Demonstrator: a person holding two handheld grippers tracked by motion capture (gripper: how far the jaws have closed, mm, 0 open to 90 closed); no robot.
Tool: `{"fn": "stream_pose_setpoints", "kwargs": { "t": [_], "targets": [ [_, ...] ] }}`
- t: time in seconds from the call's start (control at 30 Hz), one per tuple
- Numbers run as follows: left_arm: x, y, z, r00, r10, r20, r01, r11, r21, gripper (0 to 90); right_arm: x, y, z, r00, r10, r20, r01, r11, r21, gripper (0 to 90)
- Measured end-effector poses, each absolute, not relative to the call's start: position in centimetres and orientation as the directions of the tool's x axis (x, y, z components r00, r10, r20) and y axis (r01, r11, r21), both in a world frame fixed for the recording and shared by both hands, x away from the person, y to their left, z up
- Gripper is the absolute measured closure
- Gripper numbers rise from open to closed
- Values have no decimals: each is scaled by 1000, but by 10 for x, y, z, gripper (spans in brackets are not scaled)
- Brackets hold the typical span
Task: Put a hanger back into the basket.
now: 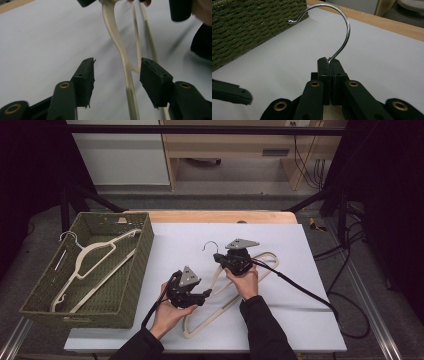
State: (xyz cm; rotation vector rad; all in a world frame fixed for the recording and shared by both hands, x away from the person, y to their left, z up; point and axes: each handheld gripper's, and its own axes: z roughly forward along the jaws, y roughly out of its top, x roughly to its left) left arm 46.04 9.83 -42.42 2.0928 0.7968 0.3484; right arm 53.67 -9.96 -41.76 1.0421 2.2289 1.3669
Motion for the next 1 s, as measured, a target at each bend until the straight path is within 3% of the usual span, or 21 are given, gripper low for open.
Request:
{"fn": "stream_pose_setpoints", "kwargs": {
  "t": [0.1, 0.27, 0.37, 0.53, 0.77, 1.0],
  "targets": [
    [467, 90, -423, 764, 641, -69, 424, -419, 803, 435, 530, -104, -415, -688, 720, 93, 402, 271, 875, 893],
    [476, 79, -426, 763, 637, -110, 452, -404, 795, 520, 522, -109, -412, -706, 702, 90, 368, 255, 894, 893],
    [478, 77, -429, 762, 629, -153, 477, -387, 789, 665, 517, -112, -410, -712, 696, 88, 360, 254, 898, 893],
    [475, 75, -427, 778, 599, -190, 480, -371, 795, 792, 508, -118, -405, -718, 691, 79, 342, 252, 905, 890],
    [467, 76, -421, 774, 594, -218, 484, -333, 809, 840, 494, -127, -395, -719, 693, 59, 316, 251, 915, 867],
    [458, 82, -406, 784, 592, -185, 445, -328, 833, 862, 464, -154, -383, -726, 686, 49, 269, 219, 938, 727]
  ]
}}
